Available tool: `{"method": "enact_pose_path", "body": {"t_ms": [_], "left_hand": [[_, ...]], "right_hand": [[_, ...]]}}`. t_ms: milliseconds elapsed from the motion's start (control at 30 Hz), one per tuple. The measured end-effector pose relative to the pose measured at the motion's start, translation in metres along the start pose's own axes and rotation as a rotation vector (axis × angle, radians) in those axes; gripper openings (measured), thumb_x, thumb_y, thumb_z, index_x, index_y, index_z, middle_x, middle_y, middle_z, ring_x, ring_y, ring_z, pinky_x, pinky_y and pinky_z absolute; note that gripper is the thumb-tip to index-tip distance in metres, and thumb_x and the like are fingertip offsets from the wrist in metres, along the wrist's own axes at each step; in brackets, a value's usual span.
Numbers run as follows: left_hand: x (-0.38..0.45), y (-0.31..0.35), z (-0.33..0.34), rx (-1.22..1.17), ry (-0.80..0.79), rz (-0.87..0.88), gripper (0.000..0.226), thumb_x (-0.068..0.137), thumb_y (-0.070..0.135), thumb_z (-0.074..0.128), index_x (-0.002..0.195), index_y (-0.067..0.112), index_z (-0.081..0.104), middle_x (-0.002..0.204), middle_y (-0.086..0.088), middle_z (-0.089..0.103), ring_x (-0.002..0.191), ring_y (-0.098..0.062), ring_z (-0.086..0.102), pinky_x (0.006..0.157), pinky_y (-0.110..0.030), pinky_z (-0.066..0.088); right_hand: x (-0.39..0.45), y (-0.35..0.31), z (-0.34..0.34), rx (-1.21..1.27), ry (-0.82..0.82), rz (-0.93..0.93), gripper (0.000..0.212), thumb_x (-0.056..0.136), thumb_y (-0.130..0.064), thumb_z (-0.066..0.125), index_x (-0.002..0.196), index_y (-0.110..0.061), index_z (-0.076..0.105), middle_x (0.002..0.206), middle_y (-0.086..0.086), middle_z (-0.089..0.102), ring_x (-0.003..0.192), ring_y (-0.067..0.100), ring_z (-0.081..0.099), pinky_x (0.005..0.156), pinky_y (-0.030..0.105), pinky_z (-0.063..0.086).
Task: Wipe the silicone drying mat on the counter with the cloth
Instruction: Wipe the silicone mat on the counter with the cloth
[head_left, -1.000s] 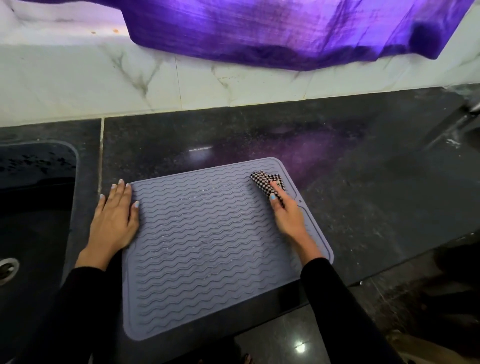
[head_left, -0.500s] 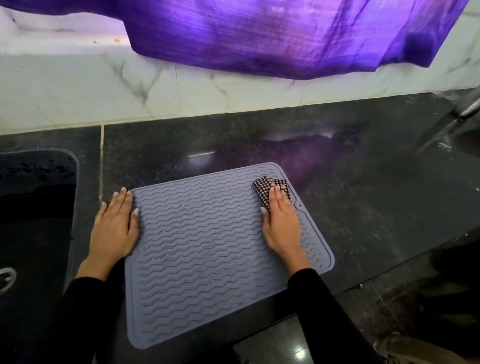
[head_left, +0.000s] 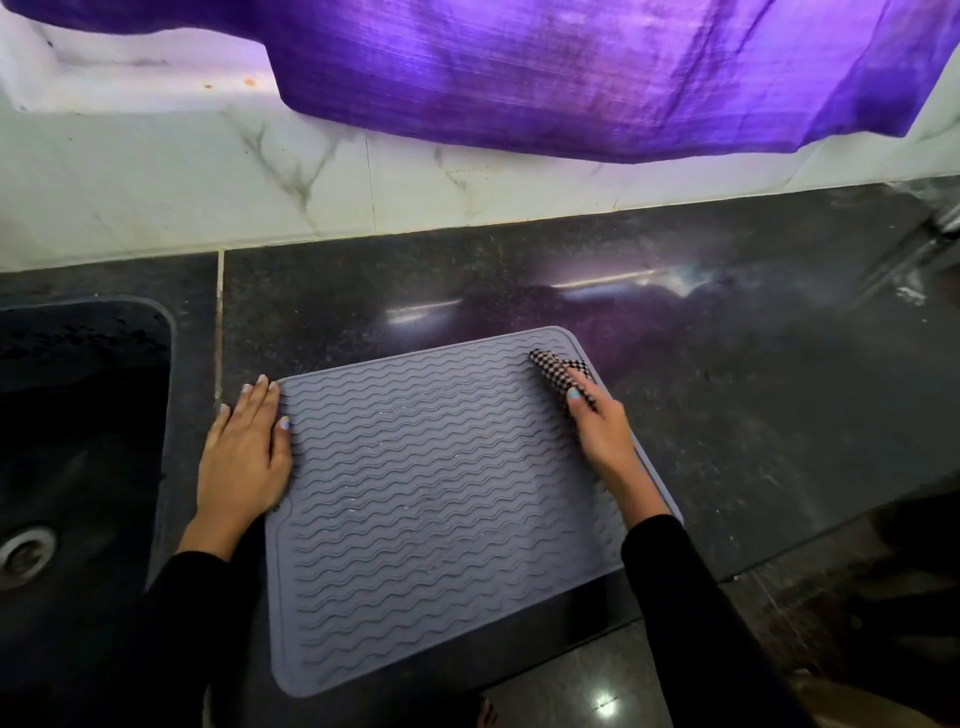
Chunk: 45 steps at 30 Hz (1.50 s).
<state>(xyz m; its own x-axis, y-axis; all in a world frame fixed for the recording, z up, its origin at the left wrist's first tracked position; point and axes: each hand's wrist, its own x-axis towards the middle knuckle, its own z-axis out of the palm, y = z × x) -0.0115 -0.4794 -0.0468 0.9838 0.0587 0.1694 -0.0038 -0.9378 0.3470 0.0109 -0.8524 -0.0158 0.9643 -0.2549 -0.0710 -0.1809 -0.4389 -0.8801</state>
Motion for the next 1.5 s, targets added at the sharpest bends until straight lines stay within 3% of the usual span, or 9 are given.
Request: {"method": "enact_pose_path", "body": {"t_ms": [133,233,400,500,800,1033,1167,1300,1500], "left_hand": [[0.001,-0.001,0.000,-0.019,0.007,-0.003,0.062,0.088,0.035,0.021,0.141,0.004,0.036,0.149,-0.012,0.032,0.139,-0.024,0.028,0.113,-0.039,0.014],[0.001,-0.001,0.000,-0.030,0.016,-0.006,0.061,0.088,0.033,0.022,0.140,0.004,0.036,0.149,-0.012,0.033,0.139,-0.024,0.028,0.113,-0.039,0.015],[0.003,-0.006,0.002,-0.025,0.005,-0.006,0.062,0.087,0.034,0.021,0.141,0.005,0.036,0.149,-0.011,0.033,0.139,-0.022,0.027,0.114,-0.033,0.012],[0.003,-0.007,0.004,-0.021,0.006,-0.012,0.064,0.087,0.036,0.019,0.141,0.006,0.036,0.148,-0.011,0.034,0.138,-0.021,0.028,0.113,-0.020,0.004],[0.002,-0.008,0.004,-0.016,0.001,-0.014,0.061,0.088,0.034,0.021,0.140,0.006,0.037,0.148,-0.010,0.035,0.137,-0.019,0.027,0.109,-0.009,-0.003],[0.003,-0.008,0.004,-0.013,0.015,-0.015,0.057,0.087,0.027,0.027,0.139,0.005,0.038,0.147,-0.012,0.035,0.137,-0.023,0.030,0.107,-0.006,-0.005],[0.003,-0.009,0.005,-0.016,0.014,-0.017,0.058,0.087,0.028,0.026,0.140,0.006,0.037,0.148,-0.011,0.034,0.138,-0.022,0.028,0.107,-0.006,-0.006],[0.003,-0.009,0.005,-0.019,0.008,-0.015,0.059,0.088,0.031,0.024,0.141,0.007,0.036,0.149,-0.010,0.033,0.139,-0.022,0.028,0.108,-0.007,-0.005],[0.003,-0.006,0.003,-0.019,-0.001,-0.022,0.059,0.088,0.031,0.024,0.141,0.008,0.035,0.149,-0.010,0.033,0.139,-0.021,0.027,0.108,-0.007,-0.005]], "right_hand": [[0.019,-0.024,-0.012,0.447,0.172,0.216,0.035,0.096,-0.014,0.044,0.129,-0.008,0.052,0.129,0.010,0.057,0.115,0.021,0.054,0.105,0.040,0.041],[0.020,-0.040,-0.007,-0.009,0.205,-0.025,0.039,0.096,-0.021,0.045,0.135,-0.016,0.047,0.135,0.008,0.053,0.122,0.023,0.050,0.105,0.033,0.036],[0.018,-0.019,0.036,-0.592,-0.084,-0.275,0.055,0.098,-0.028,0.037,0.147,-0.009,0.019,0.155,0.008,0.020,0.143,0.019,0.018,0.116,0.030,0.010],[0.021,-0.005,0.041,-0.675,-0.087,-0.303,0.060,0.098,-0.033,0.033,0.148,-0.009,0.010,0.157,0.006,0.010,0.145,0.017,0.008,0.118,0.029,0.003],[0.033,-0.012,0.020,-0.225,-0.170,-0.170,0.046,0.098,-0.021,0.042,0.143,-0.019,0.033,0.149,-0.002,0.035,0.136,0.016,0.031,0.114,0.035,0.023],[0.062,-0.035,-0.011,0.638,0.014,0.297,0.034,0.097,-0.011,0.038,0.127,-0.001,0.051,0.116,0.014,0.061,0.100,0.022,0.058,0.092,0.038,0.049],[0.048,-0.034,0.001,-0.082,0.029,-0.064,0.039,0.096,-0.019,0.044,0.133,-0.012,0.048,0.133,0.010,0.054,0.121,0.023,0.051,0.107,0.034,0.036],[0.031,-0.014,0.032,-0.622,-0.112,-0.290,0.055,0.099,-0.030,0.031,0.147,-0.010,0.014,0.156,0.006,0.015,0.144,0.018,0.013,0.118,0.031,0.010],[0.037,-0.001,0.034,-0.728,-0.120,-0.331,0.059,0.099,-0.036,0.026,0.148,-0.010,0.005,0.157,0.005,0.006,0.145,0.016,0.004,0.117,0.030,0.004]]}}
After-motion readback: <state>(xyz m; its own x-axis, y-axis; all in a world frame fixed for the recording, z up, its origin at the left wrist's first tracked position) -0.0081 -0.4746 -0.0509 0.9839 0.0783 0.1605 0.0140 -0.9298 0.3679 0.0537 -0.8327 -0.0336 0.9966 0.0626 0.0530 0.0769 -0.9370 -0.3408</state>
